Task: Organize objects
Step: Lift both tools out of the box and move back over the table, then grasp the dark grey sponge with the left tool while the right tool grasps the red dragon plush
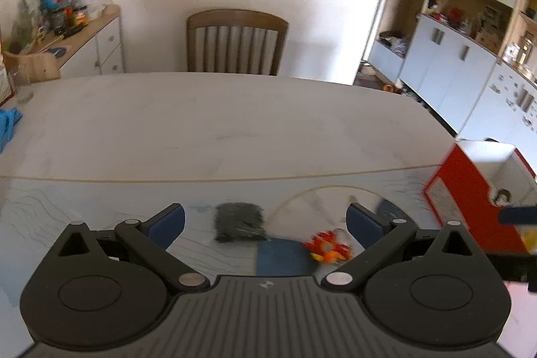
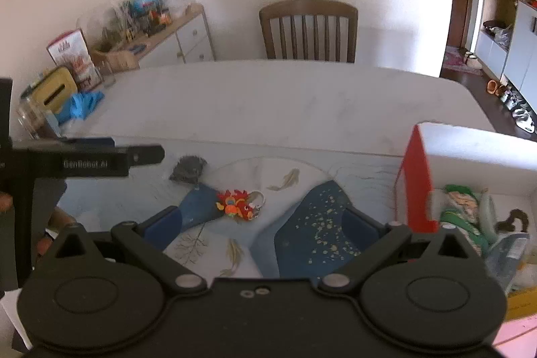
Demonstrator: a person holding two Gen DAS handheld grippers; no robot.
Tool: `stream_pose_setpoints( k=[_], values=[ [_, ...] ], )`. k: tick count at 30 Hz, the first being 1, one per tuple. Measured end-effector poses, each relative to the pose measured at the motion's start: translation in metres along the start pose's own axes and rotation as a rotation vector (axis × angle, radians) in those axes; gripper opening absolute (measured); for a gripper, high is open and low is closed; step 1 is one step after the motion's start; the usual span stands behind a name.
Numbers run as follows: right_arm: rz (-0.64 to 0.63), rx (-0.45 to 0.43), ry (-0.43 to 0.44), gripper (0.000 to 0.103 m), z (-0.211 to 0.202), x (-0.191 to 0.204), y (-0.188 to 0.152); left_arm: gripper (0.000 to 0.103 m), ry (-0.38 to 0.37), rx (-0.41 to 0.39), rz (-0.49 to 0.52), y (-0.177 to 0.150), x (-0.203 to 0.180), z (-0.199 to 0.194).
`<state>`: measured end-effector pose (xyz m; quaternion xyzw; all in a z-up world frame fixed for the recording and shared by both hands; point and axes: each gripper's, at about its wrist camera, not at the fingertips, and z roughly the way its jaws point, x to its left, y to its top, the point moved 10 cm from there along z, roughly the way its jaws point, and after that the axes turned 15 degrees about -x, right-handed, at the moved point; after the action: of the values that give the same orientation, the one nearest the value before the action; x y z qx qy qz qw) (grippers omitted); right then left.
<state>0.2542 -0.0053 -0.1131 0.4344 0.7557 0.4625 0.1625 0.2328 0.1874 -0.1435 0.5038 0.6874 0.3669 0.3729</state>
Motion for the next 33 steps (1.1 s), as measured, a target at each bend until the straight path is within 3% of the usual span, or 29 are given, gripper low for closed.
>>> stream_pose_setpoints(
  k=[4,9,17,33],
  values=[
    [-0.026,0.035,0.004,0.101,0.021,0.006,-0.009,0.103,0.03,0.034,0.019,-0.007,0.016,0.021],
    [-0.065,0.078,0.024,0.099,0.045,0.016,-0.02,0.103,0.005,0.103,0.03,-0.022,0.022,0.05],
    [-0.124,0.12,0.042,0.095,0.082,0.025,-0.032,0.103,0.054,0.139,0.06,-0.043,0.03,0.081],
    [-0.227,0.183,0.079,0.067,0.129,0.042,-0.051,0.103,0.018,0.163,0.041,-0.057,0.029,0.102]
  ],
)
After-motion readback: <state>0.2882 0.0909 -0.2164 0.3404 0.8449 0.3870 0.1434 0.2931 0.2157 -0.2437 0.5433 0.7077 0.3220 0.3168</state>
